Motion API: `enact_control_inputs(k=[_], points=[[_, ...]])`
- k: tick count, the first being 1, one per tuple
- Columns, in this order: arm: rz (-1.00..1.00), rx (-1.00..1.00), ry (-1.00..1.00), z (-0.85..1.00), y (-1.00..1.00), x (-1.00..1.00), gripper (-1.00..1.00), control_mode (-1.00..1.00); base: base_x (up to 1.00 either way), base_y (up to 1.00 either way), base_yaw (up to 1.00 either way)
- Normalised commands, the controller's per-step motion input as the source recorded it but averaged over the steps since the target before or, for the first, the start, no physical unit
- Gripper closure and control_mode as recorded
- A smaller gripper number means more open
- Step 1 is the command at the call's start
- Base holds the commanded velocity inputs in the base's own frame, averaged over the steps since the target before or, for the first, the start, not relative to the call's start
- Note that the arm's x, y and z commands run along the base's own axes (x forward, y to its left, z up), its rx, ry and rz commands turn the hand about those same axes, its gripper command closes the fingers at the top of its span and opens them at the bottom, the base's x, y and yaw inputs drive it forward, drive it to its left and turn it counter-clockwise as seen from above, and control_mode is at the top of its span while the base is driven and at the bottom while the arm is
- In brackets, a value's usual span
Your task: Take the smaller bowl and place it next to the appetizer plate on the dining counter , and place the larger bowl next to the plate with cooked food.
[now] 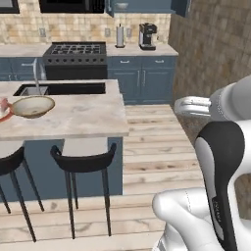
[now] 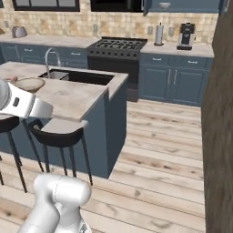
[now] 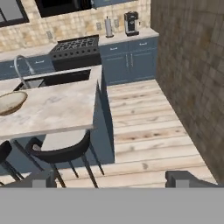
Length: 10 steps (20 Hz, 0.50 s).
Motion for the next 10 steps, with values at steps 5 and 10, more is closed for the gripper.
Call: enact_control_inputs(k=[5, 10], points=[[0.0, 0.0, 0.0, 0.0, 0.0, 0.0, -1.0, 1.0, 0.98, -1.0, -0.18], [0.0, 0.0, 0.0, 0.0, 0.0, 0.0, -1.0, 1.0, 1.0, -0.71, -0.14]])
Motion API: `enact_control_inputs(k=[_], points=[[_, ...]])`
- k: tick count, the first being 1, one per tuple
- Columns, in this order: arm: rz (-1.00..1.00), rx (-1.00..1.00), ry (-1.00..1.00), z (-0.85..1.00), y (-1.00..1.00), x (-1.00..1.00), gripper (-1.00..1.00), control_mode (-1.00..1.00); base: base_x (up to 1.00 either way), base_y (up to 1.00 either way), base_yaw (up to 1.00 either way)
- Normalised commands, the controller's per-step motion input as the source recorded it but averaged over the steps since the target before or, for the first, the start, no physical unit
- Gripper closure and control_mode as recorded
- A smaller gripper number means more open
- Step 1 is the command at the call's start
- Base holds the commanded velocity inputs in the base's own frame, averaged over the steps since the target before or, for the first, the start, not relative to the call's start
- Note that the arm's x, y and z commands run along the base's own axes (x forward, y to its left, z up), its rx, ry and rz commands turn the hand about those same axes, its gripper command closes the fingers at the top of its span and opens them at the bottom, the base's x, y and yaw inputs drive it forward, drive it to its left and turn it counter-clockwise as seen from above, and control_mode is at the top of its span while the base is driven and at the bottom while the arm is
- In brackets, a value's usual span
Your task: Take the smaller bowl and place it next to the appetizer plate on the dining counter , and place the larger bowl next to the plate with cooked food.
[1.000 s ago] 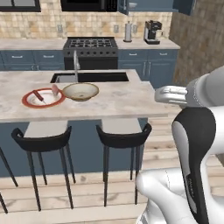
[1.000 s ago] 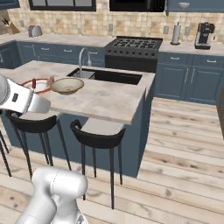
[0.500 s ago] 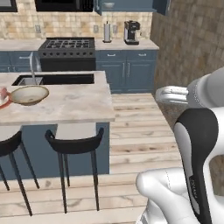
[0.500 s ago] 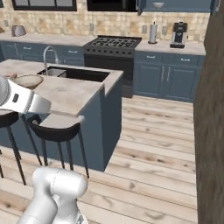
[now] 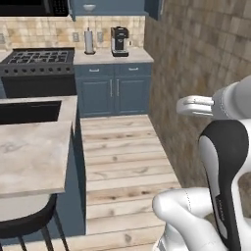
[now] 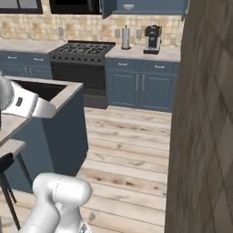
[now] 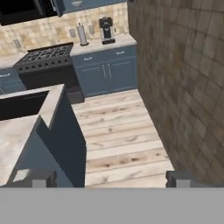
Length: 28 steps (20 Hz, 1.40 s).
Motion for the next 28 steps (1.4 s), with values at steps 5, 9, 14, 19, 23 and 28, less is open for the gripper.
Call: enact_control_inputs(k=[5, 9, 14, 19, 23, 28], points=[[0.0, 0.0, 0.0, 0.0, 0.0, 0.0, -1.0, 1.0, 1.0, 0.0, 0.0], [0.0, 0.0, 0.0, 0.0, 0.0, 0.0, -1.0, 1.0, 1.0, 0.0, 0.0], [0.0, 0.0, 0.0, 0.0, 0.0, 0.0, -1.0, 1.0, 1.0, -0.39, 0.0], [0.0, 0.0, 0.0, 0.0, 0.0, 0.0, -1.0, 1.0, 1.0, -0.22, 0.0], [0.0, 0.0, 0.0, 0.0, 0.0, 0.0, -1.0, 1.0, 1.0, 0.0, 0.0], [0.0, 0.0, 0.0, 0.0, 0.0, 0.0, -1.0, 1.0, 1.0, -0.01, 0.0]])
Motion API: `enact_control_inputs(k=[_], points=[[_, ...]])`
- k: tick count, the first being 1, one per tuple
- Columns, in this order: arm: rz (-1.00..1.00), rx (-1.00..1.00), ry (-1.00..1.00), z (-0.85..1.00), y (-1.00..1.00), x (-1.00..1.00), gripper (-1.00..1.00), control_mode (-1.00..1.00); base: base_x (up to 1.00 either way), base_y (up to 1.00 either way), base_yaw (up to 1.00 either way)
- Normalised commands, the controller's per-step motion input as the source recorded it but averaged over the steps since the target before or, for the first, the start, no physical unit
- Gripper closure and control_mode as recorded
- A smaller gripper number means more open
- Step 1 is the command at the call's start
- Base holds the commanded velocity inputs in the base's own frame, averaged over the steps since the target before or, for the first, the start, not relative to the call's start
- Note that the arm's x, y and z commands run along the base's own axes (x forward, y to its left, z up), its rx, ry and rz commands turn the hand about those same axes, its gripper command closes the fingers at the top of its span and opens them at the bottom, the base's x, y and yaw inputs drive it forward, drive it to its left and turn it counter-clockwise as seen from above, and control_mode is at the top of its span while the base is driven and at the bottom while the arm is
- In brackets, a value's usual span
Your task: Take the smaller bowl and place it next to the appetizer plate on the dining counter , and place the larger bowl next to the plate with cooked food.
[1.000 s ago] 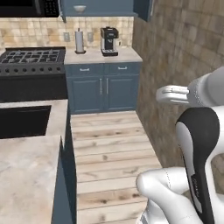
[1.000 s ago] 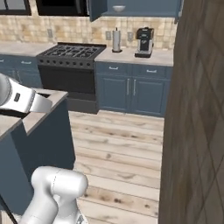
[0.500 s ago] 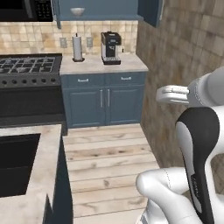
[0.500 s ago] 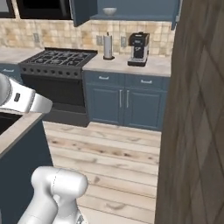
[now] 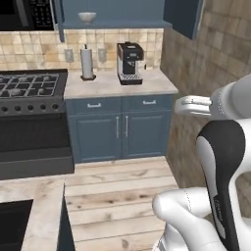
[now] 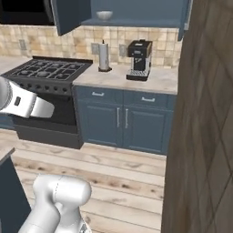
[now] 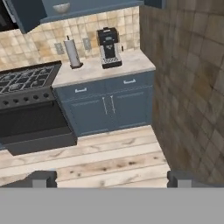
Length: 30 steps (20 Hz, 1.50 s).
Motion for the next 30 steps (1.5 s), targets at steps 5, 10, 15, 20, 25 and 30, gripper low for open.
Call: enact_control_inputs(k=[5, 10, 15, 20, 25, 30], points=[[0.0, 0.0, 0.0, 0.0, 0.0, 0.0, -1.0, 1.0, 1.0, 0.0, 0.01], [0.0, 0.0, 0.0, 0.0, 0.0, 0.0, -1.0, 1.0, 1.0, 0.12, 0.0], [0.0, 0.0, 0.0, 0.0, 0.0, 0.0, -1.0, 1.0, 1.0, 0.33, 0.0], [0.0, 0.0, 0.0, 0.0, 0.0, 0.0, -1.0, 1.0, 1.0, 0.5, 0.0], [0.0, 0.0, 0.0, 0.0, 0.0, 0.0, -1.0, 1.0, 1.0, 0.06, 0.07], [0.0, 0.0, 0.0, 0.0, 0.0, 0.0, -1.0, 1.0, 1.0, -0.04, 0.07]])
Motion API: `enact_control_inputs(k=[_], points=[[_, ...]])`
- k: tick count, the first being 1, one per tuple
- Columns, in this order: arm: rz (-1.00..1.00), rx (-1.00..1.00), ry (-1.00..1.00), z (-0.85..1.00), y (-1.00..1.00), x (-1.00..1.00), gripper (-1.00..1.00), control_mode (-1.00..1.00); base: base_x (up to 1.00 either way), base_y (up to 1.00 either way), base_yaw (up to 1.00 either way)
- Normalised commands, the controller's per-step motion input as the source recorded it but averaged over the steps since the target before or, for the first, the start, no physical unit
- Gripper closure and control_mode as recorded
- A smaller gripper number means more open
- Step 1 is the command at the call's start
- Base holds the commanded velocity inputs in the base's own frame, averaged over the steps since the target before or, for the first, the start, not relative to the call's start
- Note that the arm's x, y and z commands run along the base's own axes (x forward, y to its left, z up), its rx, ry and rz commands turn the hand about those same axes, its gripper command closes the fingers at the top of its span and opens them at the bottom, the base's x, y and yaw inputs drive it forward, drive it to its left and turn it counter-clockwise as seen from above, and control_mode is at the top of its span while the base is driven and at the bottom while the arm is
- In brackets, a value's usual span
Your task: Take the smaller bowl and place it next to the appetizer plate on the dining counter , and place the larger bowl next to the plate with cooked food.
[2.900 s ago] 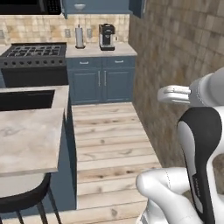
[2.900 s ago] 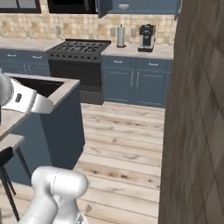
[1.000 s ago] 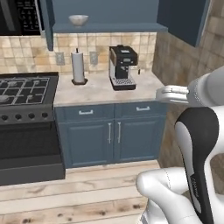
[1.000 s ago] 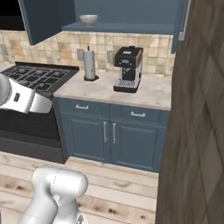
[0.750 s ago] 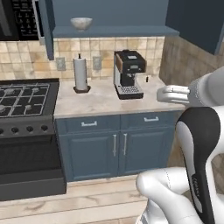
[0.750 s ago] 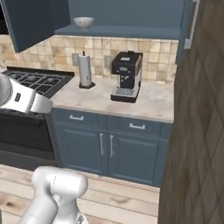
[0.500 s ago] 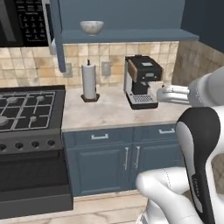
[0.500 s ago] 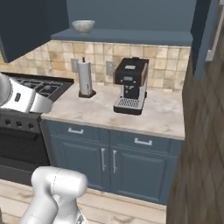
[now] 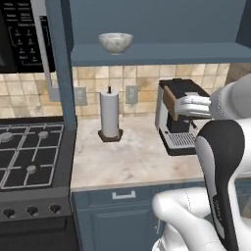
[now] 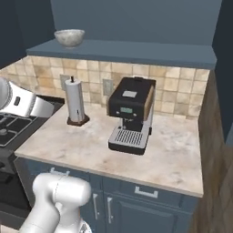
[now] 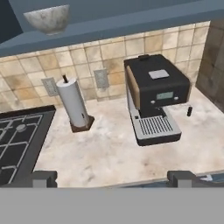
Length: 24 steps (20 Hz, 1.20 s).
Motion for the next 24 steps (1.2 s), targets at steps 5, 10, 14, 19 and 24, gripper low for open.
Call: enact_control_inputs(k=[5, 10, 14, 19, 24], points=[[0.0, 0.0, 0.0, 0.0, 0.0, 0.0, -1.0, 1.0, 1.0, 0.0, 0.07], [0.0, 0.0, 0.0, 0.0, 0.0, 0.0, -1.0, 1.0, 1.0, 0.0, 0.11], [0.0, 0.0, 0.0, 0.0, 0.0, 0.0, -1.0, 1.0, 1.0, 0.0, 0.42], [0.0, 0.0, 0.0, 0.0, 0.0, 0.0, -1.0, 1.0, 0.89, 0.08, 0.4], [0.0, 0.02, 0.15, 0.0, 0.05, 0.09, -1.0, -1.0, 0.36, 0.0, 0.06]])
